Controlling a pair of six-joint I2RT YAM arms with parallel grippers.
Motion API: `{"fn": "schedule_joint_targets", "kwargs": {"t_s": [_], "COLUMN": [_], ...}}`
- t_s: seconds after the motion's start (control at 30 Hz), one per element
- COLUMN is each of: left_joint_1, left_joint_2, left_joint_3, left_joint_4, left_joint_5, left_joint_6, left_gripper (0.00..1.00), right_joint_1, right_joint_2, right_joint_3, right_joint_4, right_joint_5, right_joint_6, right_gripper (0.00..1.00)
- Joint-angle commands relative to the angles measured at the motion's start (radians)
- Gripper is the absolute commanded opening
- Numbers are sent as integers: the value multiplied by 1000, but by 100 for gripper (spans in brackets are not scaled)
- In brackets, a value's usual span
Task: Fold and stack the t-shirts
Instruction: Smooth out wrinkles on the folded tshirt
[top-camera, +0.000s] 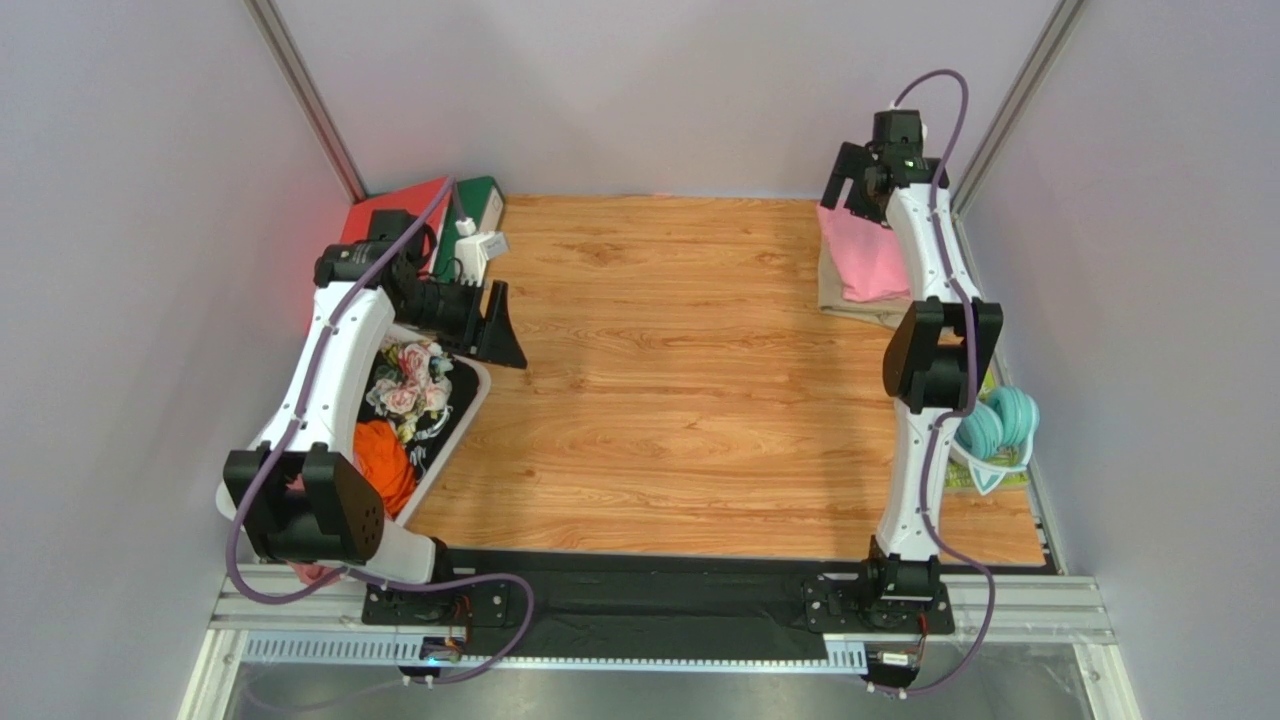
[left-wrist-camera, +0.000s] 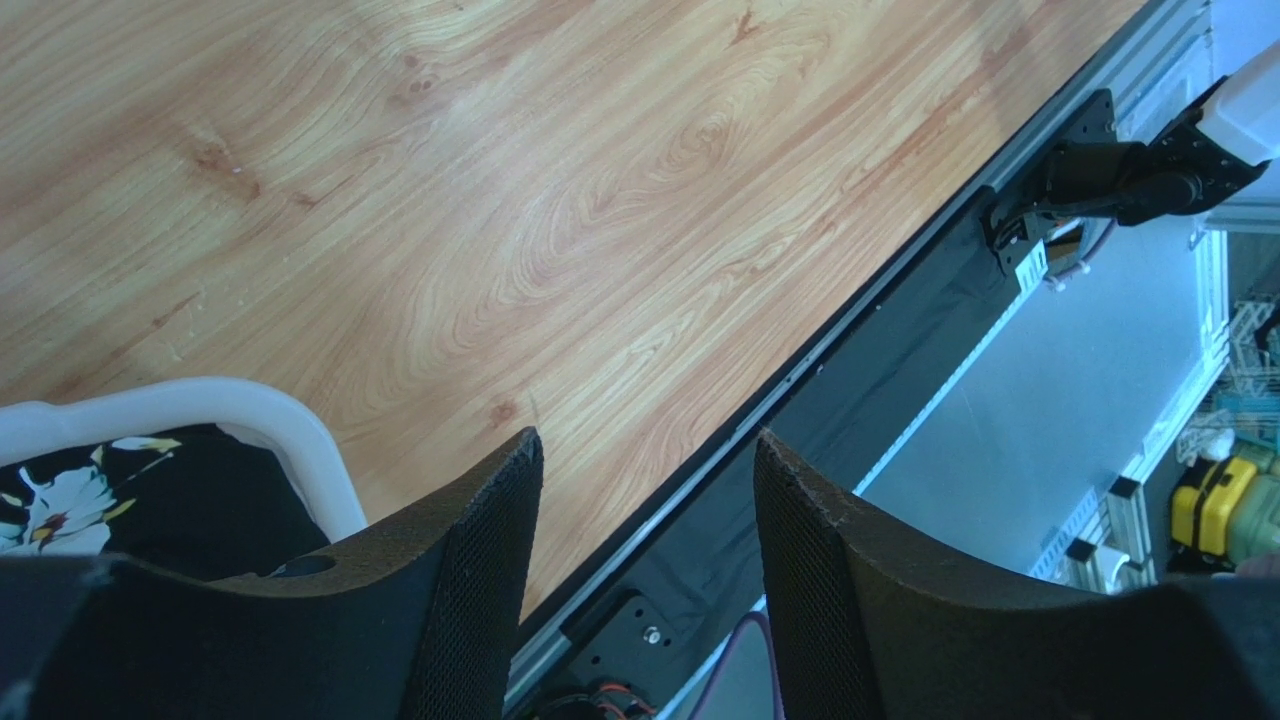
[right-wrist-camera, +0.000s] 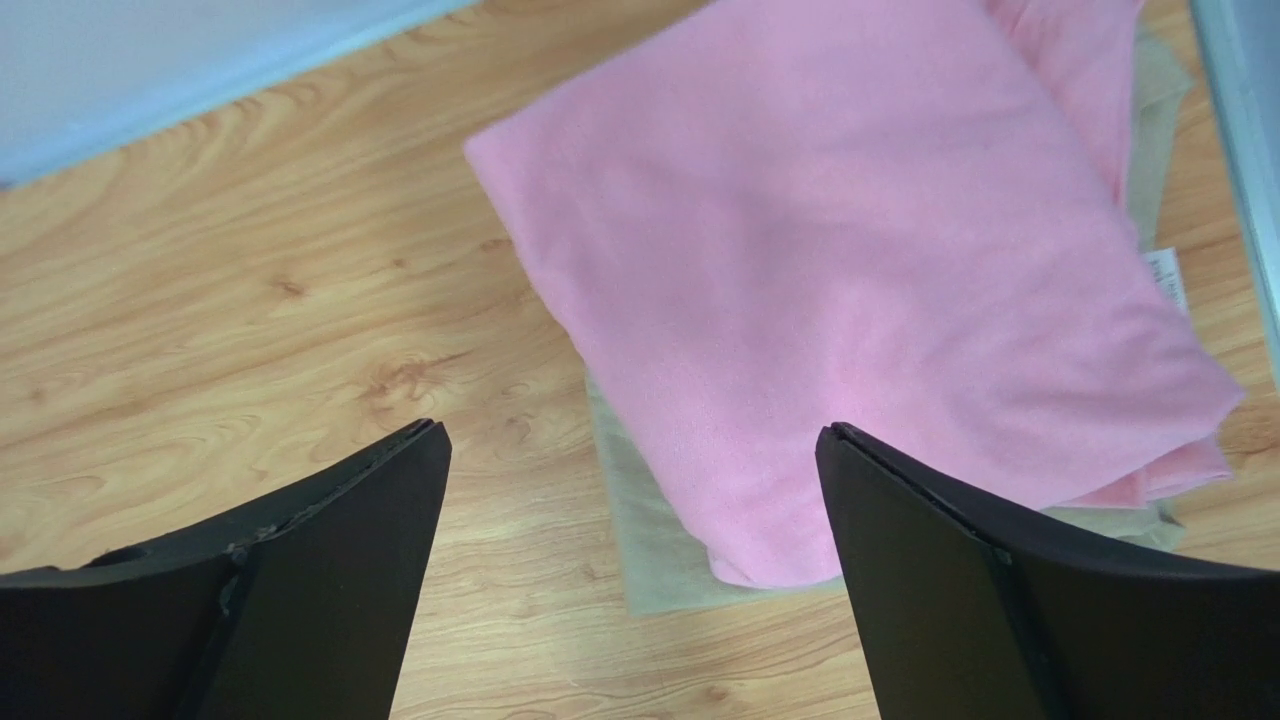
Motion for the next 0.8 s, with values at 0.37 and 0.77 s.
{"fn": "schedule_joint_targets", "kwargs": {"t_s": [0.37, 0.77], "left_joint_1": [-5, -5], "left_joint_2": [-93, -87], "left_joint_3": [1, -3], "left_joint_4": [-19, -16], "left_joint_5": [58, 58], "left_joint_6": [13, 19], "left_gripper": [61, 62], "right_joint_1": [39, 157], "right_joint_2": [-184, -81], "right_joint_3": [-295, -269], "right_joint_4": [-7, -40], "right_joint_5": [162, 360], "right_joint_6": [-89, -150], "right_gripper": [100, 51]}}
